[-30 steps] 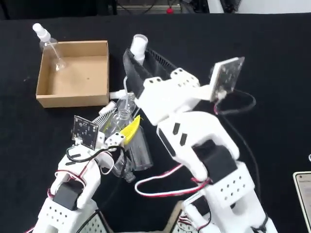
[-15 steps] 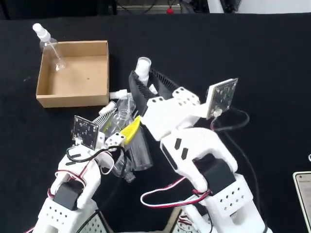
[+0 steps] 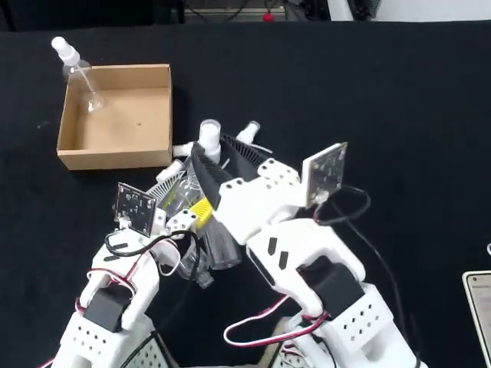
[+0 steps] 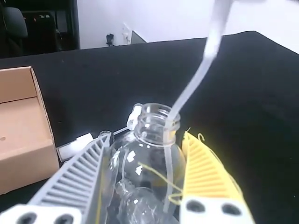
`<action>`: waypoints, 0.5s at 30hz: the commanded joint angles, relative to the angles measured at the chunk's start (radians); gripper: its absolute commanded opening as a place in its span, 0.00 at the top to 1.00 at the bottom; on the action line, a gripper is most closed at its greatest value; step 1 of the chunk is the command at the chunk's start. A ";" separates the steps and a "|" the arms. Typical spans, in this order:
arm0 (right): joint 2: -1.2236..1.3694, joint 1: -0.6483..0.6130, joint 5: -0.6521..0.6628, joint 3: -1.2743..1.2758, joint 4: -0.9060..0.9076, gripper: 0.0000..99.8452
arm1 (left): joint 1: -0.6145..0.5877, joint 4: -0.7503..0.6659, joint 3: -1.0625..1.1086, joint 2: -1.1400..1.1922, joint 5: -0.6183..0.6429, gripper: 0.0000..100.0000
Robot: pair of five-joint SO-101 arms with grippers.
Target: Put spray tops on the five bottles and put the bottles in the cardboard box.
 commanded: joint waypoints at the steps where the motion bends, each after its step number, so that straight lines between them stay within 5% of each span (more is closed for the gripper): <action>1: -0.041 -0.014 0.023 0.018 -0.028 0.98 | -0.007 -0.018 -0.012 -0.011 0.000 0.92; 15: -0.147 -0.003 0.068 0.094 -0.029 0.98 | -0.002 -0.017 -0.004 -0.011 0.000 0.92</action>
